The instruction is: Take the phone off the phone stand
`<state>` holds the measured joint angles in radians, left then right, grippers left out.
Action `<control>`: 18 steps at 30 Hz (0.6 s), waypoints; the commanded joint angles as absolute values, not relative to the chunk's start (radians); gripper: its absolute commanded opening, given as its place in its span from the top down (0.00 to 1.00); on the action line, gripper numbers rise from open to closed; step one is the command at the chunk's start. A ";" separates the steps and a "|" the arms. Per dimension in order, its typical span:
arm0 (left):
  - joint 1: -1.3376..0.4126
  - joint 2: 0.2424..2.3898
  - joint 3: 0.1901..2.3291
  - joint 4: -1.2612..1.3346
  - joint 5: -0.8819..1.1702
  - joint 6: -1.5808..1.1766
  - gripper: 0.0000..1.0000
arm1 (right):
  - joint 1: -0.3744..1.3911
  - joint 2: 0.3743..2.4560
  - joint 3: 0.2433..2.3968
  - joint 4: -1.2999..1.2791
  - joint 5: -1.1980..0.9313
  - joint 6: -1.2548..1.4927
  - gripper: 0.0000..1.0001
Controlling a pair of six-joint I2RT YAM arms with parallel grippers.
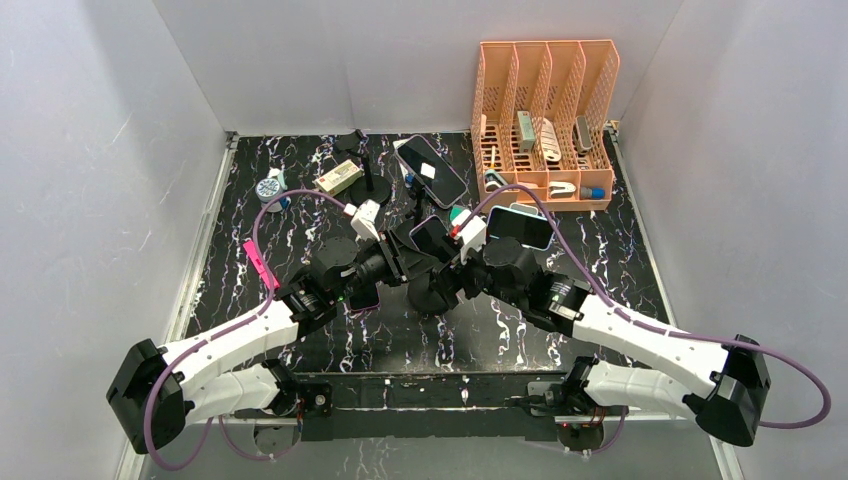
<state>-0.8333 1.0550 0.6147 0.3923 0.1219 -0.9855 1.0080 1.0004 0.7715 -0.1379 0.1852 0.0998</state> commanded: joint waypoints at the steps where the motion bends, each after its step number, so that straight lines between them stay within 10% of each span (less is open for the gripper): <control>1: -0.835 1.052 0.603 0.357 0.130 -0.992 1.00 | 1.008 0.994 0.790 -0.068 0.209 0.079 0.07; 13: -0.835 1.051 0.596 0.359 0.134 -0.994 1.00 | 1.007 1.023 0.811 -0.063 0.221 0.077 0.08; 18: -0.836 1.049 0.595 0.355 0.137 -0.993 1.00 | 1.008 1.030 0.815 -0.066 0.231 0.087 0.26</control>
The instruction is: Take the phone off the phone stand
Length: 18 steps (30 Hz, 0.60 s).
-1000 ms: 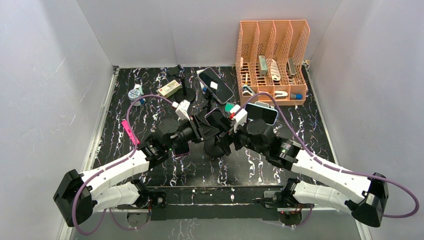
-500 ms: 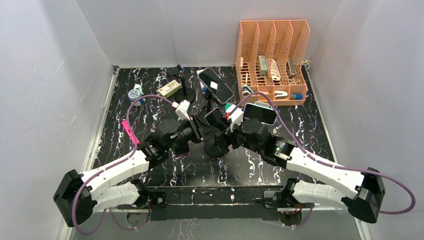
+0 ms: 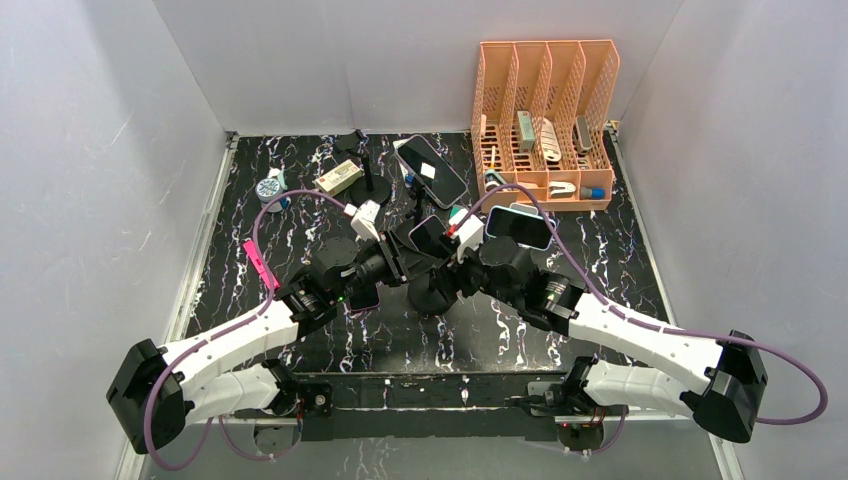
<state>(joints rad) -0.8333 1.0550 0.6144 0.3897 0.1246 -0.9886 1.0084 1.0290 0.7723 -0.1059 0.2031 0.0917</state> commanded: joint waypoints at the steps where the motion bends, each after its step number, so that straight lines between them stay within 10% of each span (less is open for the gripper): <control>1: -0.836 1.047 0.595 0.351 0.137 -0.991 1.00 | 1.008 1.030 0.815 -0.069 0.237 0.088 0.33; 8: -0.835 0.993 0.575 0.348 0.113 -0.991 0.57 | 1.007 1.001 0.804 -0.089 0.251 0.091 0.52; 18: -0.835 1.000 0.564 0.403 0.130 -1.005 0.50 | 1.008 1.006 0.807 -0.092 0.242 0.096 0.53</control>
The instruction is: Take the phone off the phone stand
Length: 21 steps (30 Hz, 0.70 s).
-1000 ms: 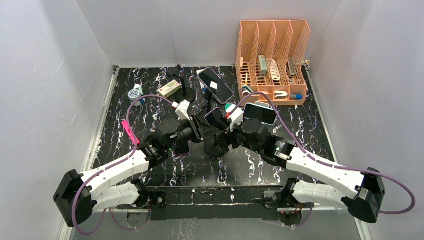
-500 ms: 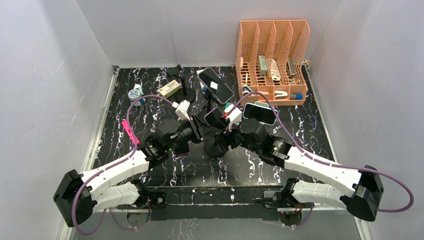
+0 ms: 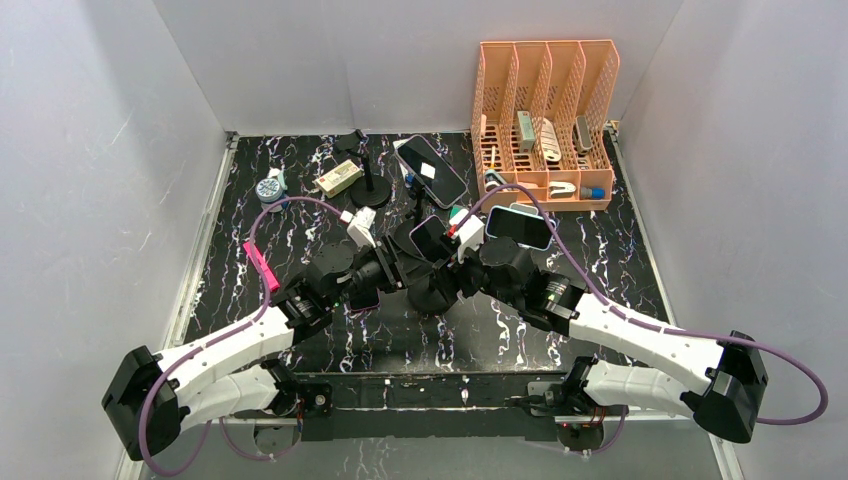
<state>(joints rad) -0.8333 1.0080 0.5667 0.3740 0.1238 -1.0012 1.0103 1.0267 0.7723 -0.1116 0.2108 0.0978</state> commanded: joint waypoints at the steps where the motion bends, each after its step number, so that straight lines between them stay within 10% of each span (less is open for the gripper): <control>1: -0.835 0.998 0.564 0.410 0.129 -1.006 0.48 | 1.007 1.006 0.808 -0.092 0.242 0.097 0.53; 21: -0.836 1.003 0.548 0.476 0.151 -1.021 0.63 | 1.008 1.005 0.808 -0.089 0.239 0.107 0.53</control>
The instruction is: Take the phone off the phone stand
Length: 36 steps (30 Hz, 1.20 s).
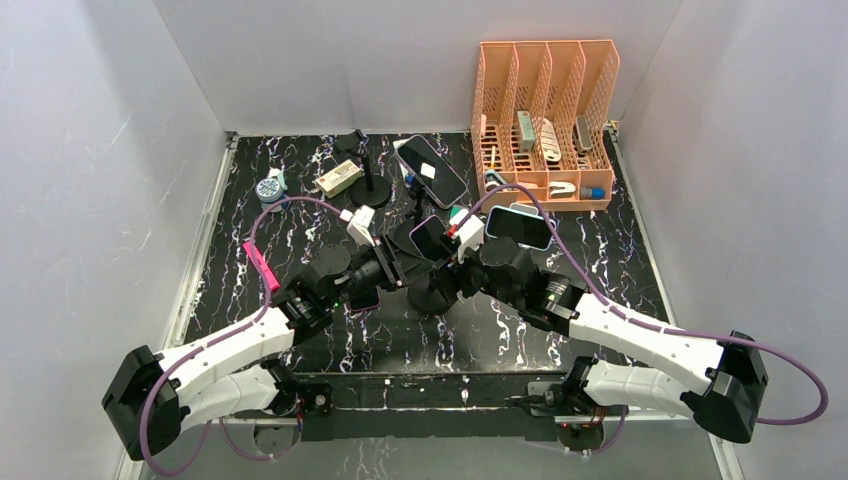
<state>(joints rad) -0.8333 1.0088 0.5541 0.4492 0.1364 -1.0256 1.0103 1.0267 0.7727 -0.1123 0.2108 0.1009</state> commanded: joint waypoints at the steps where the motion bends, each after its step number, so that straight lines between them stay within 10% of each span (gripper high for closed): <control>1: -0.836 1.006 0.548 0.476 0.153 -1.020 0.64 | 1.008 1.005 0.808 -0.088 0.240 0.108 0.53; 6: -0.836 1.004 0.539 0.490 0.154 -1.016 0.97 | 1.008 1.012 0.814 -0.097 0.285 0.126 0.65; 9: -0.835 0.987 0.527 0.483 0.138 -1.005 1.00 | 1.006 1.026 0.827 -0.132 0.383 0.161 0.99; 36: -0.767 0.903 0.451 0.493 0.180 -0.951 1.00 | 0.865 1.002 0.774 -0.248 0.362 0.260 0.99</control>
<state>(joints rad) -0.8082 0.9314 0.4797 0.4950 0.1352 -0.9867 0.9676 1.0332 0.7891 -0.1345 0.1078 0.2165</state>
